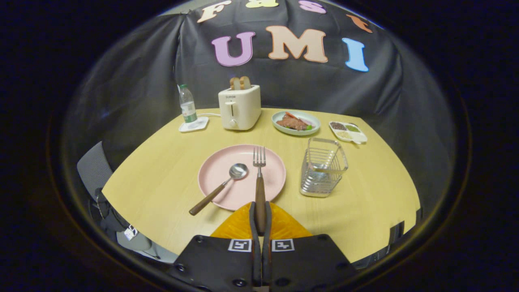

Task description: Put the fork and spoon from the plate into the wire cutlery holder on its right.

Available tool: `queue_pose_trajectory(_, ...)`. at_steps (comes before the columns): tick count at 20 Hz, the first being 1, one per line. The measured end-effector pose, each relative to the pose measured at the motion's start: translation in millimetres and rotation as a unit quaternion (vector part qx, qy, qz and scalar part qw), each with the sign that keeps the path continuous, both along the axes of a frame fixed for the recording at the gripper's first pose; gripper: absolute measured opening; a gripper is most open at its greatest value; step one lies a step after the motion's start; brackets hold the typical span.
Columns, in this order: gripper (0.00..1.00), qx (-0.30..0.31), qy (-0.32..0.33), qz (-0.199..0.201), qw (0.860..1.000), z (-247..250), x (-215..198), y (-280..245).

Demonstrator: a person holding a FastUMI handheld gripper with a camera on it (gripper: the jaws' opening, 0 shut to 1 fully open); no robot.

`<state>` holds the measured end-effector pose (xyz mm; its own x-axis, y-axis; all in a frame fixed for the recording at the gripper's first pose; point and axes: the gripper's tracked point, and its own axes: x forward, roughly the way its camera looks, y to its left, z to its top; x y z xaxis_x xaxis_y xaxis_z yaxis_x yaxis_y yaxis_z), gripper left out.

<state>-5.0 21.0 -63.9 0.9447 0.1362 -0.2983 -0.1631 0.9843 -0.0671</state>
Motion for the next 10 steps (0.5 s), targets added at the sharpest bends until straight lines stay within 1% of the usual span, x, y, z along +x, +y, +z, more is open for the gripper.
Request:
queue_pose_trajectory(5,0.04,-0.006,0.004,-0.007,1.0,25,-13,-30)
queue_pose_trajectory(10,0.04,0.011,0.029,-0.027,0.999,40,-28,-72)
